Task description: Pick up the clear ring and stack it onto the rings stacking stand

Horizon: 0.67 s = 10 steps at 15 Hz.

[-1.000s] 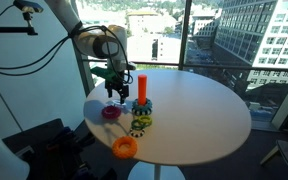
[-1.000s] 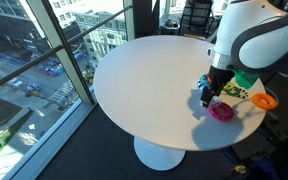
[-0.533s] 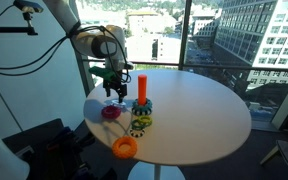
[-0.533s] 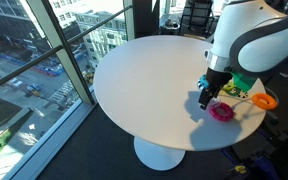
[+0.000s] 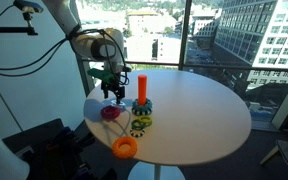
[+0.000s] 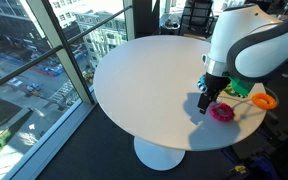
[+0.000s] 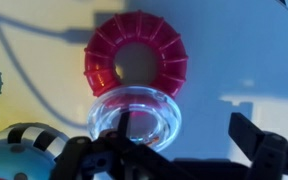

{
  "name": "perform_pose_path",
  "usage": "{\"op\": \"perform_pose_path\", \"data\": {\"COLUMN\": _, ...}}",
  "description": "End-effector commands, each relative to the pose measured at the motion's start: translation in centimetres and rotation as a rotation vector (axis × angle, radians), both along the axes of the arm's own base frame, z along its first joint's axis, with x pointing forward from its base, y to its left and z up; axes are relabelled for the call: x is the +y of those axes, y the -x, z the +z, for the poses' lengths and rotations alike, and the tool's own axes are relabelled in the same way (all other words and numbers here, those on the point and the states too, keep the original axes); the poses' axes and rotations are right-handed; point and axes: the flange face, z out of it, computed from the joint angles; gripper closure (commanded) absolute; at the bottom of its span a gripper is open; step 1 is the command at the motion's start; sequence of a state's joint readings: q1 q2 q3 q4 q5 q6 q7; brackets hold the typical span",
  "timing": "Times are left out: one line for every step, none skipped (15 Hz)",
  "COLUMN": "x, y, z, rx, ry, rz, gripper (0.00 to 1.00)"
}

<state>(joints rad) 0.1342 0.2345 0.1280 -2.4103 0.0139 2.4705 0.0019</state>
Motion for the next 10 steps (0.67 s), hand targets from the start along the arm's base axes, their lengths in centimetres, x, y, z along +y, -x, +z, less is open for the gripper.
{"op": "perform_pose_path", "data": {"x": 0.2, "y": -0.2, "z": -0.4, "rx": 0.01, "ry": -0.015, "rz": -0.002, "gripper": 0.0}}
{"op": "perform_pose_path", "data": {"x": 0.1, "y": -0.2, "z": -0.5, "rx": 0.014, "ry": -0.015, "rz": -0.003, "gripper": 0.21}}
{"op": "perform_pose_path", "data": {"x": 0.1, "y": -0.2, "z": -0.6, "rx": 0.017, "ry": -0.016, "rz": -0.004, "gripper": 0.26}}
{"op": "perform_pose_path", "data": {"x": 0.1, "y": -0.2, "z": -0.6, "rx": 0.018, "ry": -0.017, "rz": -0.006, "gripper": 0.34}}
{"op": "perform_pose_path", "data": {"x": 0.0, "y": -0.3, "z": -0.4, "rx": 0.017, "ry": -0.019, "rz": -0.009, "gripper": 0.42}}
{"op": "perform_pose_path", "data": {"x": -0.1, "y": -0.4, "z": -0.3, "rx": 0.016, "ry": -0.019, "rz": -0.012, "gripper": 0.51}}
{"op": "perform_pose_path", "data": {"x": -0.2, "y": -0.5, "z": -0.1, "rx": 0.017, "ry": -0.023, "rz": -0.017, "gripper": 0.58}}
{"op": "perform_pose_path", "data": {"x": -0.3, "y": -0.7, "z": 0.1, "rx": 0.016, "ry": -0.025, "rz": -0.022, "gripper": 0.66}}
{"op": "perform_pose_path", "data": {"x": -0.4, "y": -0.7, "z": 0.2, "rx": 0.016, "ry": -0.026, "rz": -0.027, "gripper": 0.75}}
{"op": "perform_pose_path", "data": {"x": -0.5, "y": -0.8, "z": 0.4, "rx": 0.015, "ry": -0.027, "rz": -0.032, "gripper": 0.82}}
